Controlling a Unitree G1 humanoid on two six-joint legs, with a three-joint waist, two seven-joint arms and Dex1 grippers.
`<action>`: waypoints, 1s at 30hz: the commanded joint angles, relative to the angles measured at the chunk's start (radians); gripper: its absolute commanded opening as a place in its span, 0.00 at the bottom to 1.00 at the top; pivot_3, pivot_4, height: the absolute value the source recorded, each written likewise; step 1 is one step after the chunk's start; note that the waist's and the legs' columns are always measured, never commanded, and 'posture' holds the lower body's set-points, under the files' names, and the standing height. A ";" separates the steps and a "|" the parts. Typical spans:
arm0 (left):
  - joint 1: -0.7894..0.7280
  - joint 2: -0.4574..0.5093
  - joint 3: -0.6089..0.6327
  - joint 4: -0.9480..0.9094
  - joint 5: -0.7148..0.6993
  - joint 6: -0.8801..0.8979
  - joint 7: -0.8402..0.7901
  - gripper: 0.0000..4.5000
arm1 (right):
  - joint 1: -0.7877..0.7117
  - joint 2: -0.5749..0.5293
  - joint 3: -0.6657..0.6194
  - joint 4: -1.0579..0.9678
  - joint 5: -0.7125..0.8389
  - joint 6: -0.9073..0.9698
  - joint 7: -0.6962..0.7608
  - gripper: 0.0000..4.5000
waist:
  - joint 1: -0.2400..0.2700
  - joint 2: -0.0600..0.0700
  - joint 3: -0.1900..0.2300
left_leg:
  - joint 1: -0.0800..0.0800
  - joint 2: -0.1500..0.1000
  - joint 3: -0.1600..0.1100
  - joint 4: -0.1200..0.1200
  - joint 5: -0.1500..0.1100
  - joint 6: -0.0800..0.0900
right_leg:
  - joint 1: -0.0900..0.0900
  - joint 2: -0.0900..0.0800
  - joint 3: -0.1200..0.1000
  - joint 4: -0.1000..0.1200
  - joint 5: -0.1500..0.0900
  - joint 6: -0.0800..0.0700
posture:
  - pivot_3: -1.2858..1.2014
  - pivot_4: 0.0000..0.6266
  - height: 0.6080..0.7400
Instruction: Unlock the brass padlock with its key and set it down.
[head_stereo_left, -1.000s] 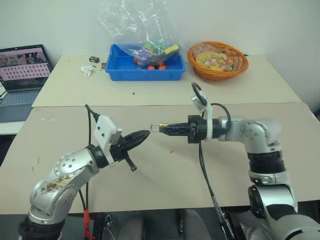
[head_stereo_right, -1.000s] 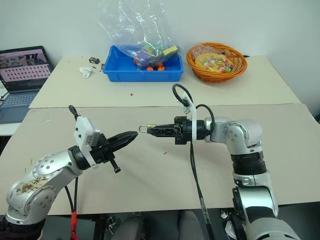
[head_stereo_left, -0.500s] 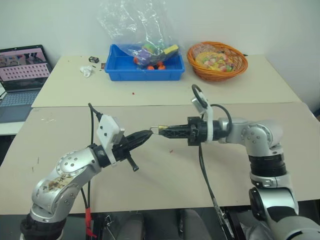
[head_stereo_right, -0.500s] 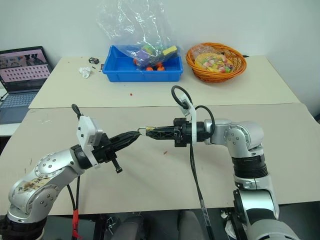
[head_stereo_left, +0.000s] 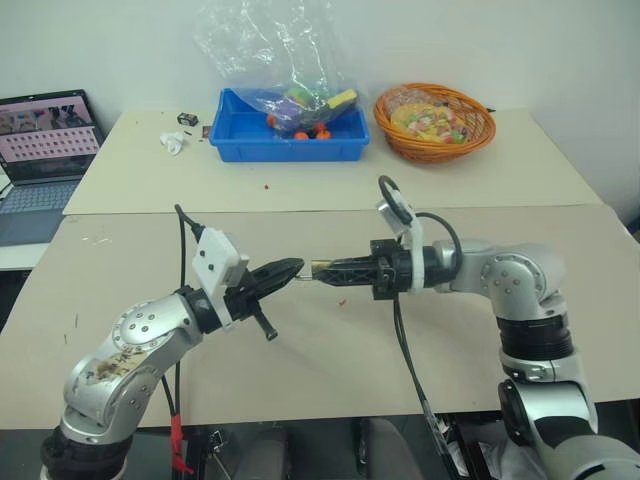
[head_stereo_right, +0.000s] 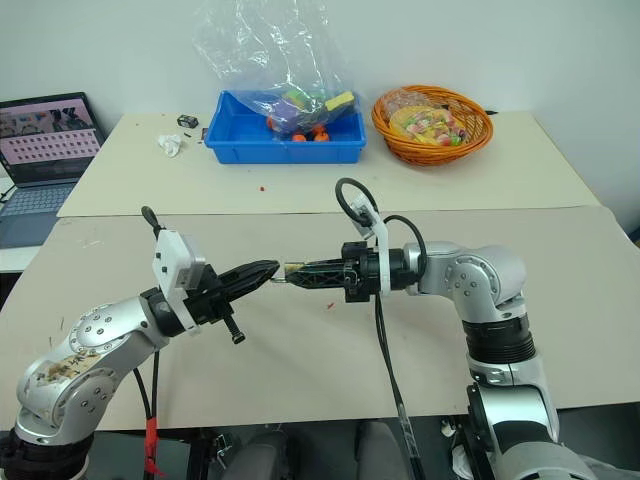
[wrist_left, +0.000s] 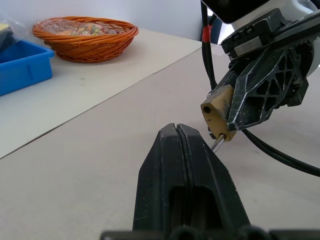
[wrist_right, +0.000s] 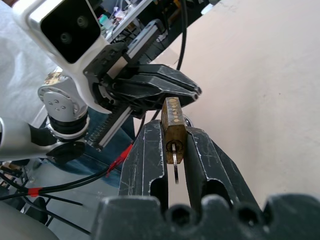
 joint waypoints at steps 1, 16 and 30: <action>-0.010 0.004 0.000 -0.024 0.007 -0.011 0.001 0.01 | -0.033 0.006 -0.038 -0.029 0.049 0.006 -0.009 0.06 | 0.000 0.000 0.000 | 0.000 0.000 0.000 0.000 0.000 0.000 | 0.000 0.000 0.000 0.000 0.000 0.000 | 0.52 0.24 0.91; -0.006 0.003 0.002 -0.034 -0.002 0.006 0.019 0.01 | -0.071 0.025 -0.087 0.036 0.092 0.035 -0.079 0.06 | 0.000 0.000 0.000 | 0.000 0.000 0.000 0.000 0.000 0.000 | 0.000 0.000 0.000 0.000 0.000 0.000 | 0.52 0.24 0.91; 0.038 0.082 0.039 -0.029 0.086 -0.051 -0.015 0.01 | -0.071 -0.109 -0.079 0.332 0.092 0.182 0.024 0.06 | 0.000 0.000 0.000 | 0.000 0.000 0.000 0.000 0.000 0.000 | 0.001 0.000 0.000 0.000 0.000 0.000 | 0.52 0.24 0.91</action>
